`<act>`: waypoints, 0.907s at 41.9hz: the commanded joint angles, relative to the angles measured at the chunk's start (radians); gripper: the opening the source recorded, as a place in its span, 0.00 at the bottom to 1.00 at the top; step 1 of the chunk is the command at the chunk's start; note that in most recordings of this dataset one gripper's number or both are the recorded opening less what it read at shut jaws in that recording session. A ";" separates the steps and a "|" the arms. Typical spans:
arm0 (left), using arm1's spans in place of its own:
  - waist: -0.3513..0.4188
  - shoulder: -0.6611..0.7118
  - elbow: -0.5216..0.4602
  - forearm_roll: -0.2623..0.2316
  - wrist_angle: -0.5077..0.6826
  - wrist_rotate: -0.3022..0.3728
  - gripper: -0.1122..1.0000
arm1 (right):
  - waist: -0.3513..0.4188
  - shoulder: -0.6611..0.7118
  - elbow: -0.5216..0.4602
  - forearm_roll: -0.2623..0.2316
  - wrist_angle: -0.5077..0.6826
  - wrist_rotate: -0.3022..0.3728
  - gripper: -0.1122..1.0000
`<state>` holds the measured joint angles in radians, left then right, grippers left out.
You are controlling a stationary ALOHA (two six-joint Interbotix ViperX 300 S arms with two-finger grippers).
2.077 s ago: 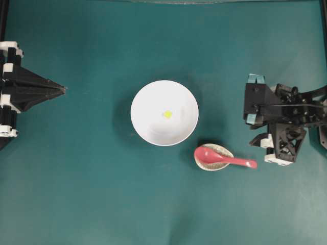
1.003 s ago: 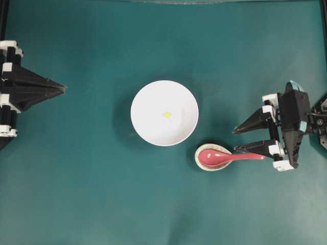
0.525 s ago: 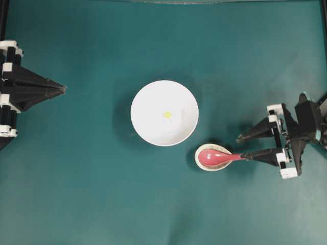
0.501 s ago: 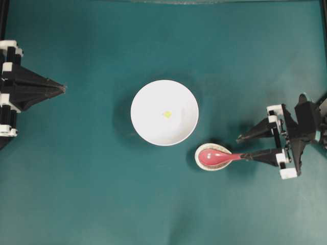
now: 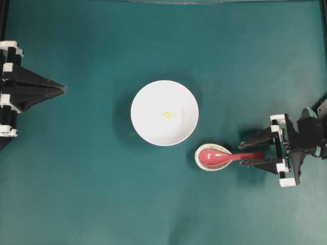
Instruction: Scoop the yellow hexagonal prism block from the bowl with a spoon using the right arm.
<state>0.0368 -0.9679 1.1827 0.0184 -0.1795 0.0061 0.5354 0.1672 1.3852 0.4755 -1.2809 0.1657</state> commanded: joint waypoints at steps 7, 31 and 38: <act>0.000 0.009 -0.012 0.003 -0.006 0.000 0.10 | 0.006 0.017 -0.011 0.012 -0.003 -0.005 0.58; 0.002 0.006 -0.012 0.003 0.000 0.002 0.10 | 0.009 0.049 -0.031 0.014 0.031 -0.005 0.58; 0.002 0.006 -0.014 0.003 0.000 0.002 0.10 | 0.011 0.049 -0.032 0.012 0.031 -0.006 0.58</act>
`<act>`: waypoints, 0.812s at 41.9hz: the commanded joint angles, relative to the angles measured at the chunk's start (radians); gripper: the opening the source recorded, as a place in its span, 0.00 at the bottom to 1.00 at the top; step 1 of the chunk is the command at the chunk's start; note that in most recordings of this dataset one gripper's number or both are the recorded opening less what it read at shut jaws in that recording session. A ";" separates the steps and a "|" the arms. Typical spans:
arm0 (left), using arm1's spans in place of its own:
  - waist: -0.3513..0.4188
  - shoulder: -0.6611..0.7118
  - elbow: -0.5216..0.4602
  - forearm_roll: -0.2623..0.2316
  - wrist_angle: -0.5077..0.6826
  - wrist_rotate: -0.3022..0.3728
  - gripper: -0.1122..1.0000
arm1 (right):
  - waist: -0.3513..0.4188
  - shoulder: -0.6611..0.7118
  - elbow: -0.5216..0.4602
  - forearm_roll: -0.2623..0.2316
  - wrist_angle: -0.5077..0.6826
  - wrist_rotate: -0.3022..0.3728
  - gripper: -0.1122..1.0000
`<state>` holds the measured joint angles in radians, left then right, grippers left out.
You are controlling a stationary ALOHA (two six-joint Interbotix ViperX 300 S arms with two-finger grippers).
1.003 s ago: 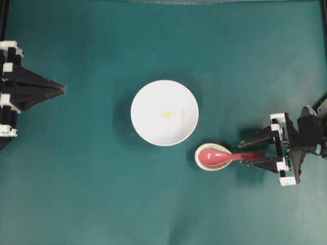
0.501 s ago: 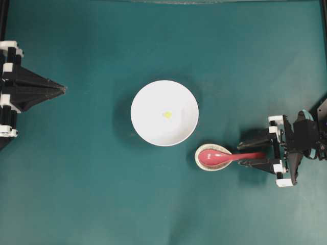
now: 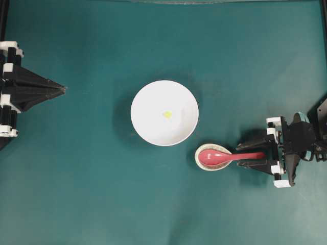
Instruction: Scoop the yellow hexagonal prism block from the bowl with a spoon using the right arm.
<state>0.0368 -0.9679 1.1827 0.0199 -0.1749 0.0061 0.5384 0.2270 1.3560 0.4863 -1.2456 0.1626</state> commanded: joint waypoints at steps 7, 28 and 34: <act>0.002 0.005 -0.014 0.002 -0.005 0.000 0.10 | 0.008 -0.011 -0.009 0.003 -0.005 -0.003 0.56; 0.002 0.003 -0.015 0.002 -0.005 -0.002 0.10 | 0.006 -0.081 -0.015 0.000 0.005 -0.017 0.31; 0.000 0.002 -0.015 0.002 -0.005 -0.002 0.10 | 0.002 -0.175 -0.023 0.000 0.060 -0.074 0.31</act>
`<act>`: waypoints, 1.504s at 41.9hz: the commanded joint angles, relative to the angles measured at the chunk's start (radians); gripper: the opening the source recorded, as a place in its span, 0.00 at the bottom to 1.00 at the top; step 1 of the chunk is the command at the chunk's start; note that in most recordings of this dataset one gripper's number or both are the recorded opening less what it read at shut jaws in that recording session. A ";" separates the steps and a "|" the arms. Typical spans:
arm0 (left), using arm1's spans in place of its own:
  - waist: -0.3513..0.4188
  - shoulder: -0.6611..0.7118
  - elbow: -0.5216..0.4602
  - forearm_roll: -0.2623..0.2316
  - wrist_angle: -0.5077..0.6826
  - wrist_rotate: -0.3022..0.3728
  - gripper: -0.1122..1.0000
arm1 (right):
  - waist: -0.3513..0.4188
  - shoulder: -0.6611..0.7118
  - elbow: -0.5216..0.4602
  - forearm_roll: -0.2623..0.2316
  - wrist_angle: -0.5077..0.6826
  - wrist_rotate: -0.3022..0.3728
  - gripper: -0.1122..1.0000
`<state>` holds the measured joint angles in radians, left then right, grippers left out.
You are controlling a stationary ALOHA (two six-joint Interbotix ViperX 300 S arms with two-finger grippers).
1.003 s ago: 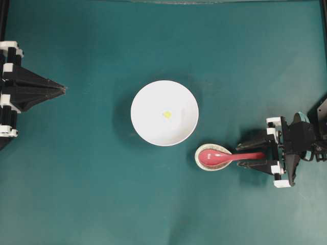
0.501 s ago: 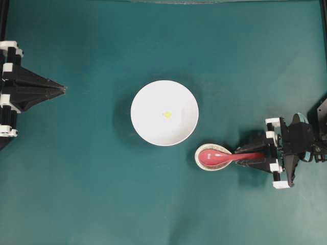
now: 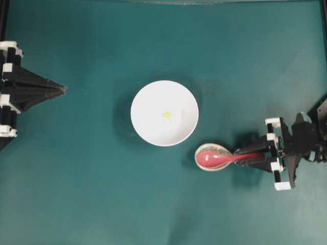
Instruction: Scoop the yellow hexagonal prism block from the bowl with a spoon using the right arm.
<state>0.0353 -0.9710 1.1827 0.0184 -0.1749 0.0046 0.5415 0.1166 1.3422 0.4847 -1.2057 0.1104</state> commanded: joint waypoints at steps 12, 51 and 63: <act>0.003 0.000 -0.017 0.003 0.000 -0.006 0.10 | -0.109 -0.325 -0.086 0.002 0.351 -0.164 0.31; 0.003 0.000 -0.015 0.003 0.005 -0.006 0.10 | -0.686 -0.419 -0.712 -0.077 1.752 -0.325 0.31; 0.003 0.000 -0.015 0.003 0.002 -0.005 0.10 | -0.721 -0.273 -0.877 -0.121 1.979 -0.321 0.31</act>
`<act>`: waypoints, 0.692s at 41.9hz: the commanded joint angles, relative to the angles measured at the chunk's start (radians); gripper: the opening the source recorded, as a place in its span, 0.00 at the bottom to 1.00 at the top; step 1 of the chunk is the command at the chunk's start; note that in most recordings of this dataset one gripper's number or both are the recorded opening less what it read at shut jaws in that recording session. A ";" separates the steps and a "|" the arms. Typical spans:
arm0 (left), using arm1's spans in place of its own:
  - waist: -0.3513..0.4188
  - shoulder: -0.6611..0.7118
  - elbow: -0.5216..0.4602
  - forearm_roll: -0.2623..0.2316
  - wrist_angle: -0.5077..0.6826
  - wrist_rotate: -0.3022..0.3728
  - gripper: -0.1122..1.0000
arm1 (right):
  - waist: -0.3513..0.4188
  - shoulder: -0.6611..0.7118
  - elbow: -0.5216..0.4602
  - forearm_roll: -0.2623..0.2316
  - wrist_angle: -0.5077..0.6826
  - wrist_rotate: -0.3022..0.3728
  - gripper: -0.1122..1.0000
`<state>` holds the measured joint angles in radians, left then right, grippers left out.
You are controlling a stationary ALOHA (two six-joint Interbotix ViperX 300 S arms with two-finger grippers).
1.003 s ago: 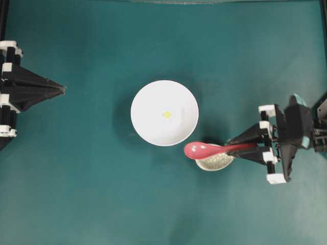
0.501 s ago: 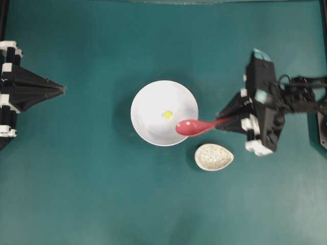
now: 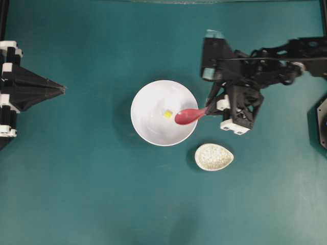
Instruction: Scoop the yellow hexagonal prism block from the bowl with a spoon using the right arm.
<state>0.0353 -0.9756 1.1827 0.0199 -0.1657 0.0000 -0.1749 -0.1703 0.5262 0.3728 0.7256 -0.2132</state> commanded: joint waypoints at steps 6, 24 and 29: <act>0.003 0.006 -0.015 0.002 -0.009 0.000 0.10 | -0.005 0.081 -0.147 -0.020 0.150 0.021 0.31; 0.003 0.008 -0.015 0.003 -0.008 -0.002 0.10 | -0.005 0.184 -0.287 -0.094 0.293 0.110 0.31; 0.003 0.008 -0.015 0.002 -0.008 0.000 0.10 | -0.005 0.199 -0.287 -0.094 0.295 0.112 0.31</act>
<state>0.0353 -0.9756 1.1827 0.0184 -0.1657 0.0000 -0.1779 0.0383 0.2592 0.2807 1.0186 -0.1043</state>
